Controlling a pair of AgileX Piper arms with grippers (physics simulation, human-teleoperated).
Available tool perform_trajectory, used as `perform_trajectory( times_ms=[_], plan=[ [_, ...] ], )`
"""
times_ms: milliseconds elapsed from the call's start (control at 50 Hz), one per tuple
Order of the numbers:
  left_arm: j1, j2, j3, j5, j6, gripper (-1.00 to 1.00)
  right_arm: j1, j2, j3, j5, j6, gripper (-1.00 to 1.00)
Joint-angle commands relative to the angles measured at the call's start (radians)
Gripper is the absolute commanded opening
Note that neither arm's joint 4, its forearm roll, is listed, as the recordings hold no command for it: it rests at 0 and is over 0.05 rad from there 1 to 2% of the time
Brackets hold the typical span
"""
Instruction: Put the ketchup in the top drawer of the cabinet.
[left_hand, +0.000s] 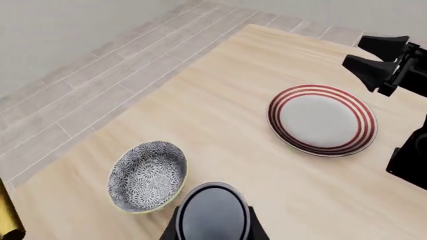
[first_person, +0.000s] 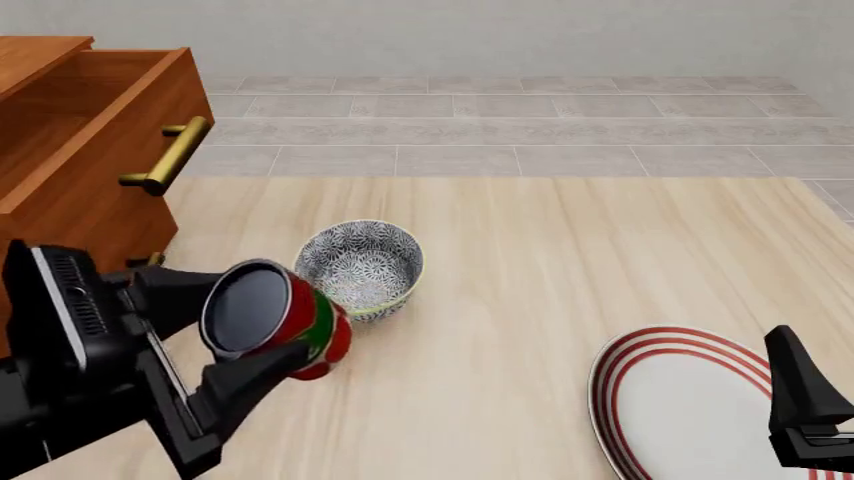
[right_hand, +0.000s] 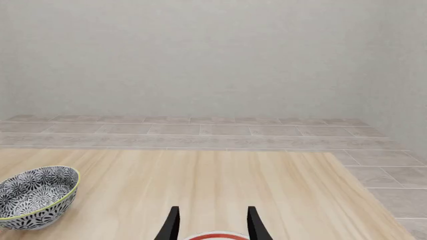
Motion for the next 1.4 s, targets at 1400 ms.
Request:
perform_trajectory(
  times_ms=[1400],
  plan=[
    [0.482,-0.033,-0.861,0.910,0.057,-1.00,0.000,0.000,0.000,0.000,0.000,1.00]
  ],
)
